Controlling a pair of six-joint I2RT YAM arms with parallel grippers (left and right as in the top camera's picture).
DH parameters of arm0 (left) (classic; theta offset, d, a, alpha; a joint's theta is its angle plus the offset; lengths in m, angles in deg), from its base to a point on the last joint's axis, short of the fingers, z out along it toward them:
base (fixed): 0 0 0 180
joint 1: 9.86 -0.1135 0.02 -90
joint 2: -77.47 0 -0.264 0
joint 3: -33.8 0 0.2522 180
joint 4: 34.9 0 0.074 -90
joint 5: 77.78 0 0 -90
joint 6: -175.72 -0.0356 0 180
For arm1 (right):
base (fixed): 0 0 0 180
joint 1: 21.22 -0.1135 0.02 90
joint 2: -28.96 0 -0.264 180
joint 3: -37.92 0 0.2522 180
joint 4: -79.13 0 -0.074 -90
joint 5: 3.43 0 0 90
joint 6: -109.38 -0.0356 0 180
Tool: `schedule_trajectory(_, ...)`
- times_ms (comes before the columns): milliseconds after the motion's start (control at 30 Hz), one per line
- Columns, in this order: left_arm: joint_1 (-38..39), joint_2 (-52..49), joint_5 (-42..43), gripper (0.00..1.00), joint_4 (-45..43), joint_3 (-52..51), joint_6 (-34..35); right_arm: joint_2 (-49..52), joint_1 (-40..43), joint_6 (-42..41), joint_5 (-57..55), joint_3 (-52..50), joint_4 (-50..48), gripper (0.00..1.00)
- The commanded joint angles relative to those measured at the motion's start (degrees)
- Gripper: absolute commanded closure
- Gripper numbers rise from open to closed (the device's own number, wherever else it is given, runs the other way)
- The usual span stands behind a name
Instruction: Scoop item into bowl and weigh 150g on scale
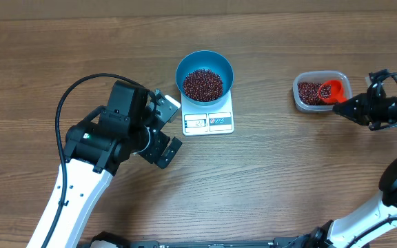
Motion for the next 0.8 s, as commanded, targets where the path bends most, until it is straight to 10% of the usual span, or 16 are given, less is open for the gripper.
schedule_trajectory(0, -0.22, -0.15, 0.07, 0.00, -0.04, 1.22, -1.27, -0.09, -1.29, 4.17, 6.49, -0.07, 1.22, 0.96)
schedule_trajectory(767, -0.22, -0.15, 0.07, 0.00, -0.04, 1.22, -1.27, -3.69, -33.18, -13.20, 0.59, 11.98, -7.74, 0.96)
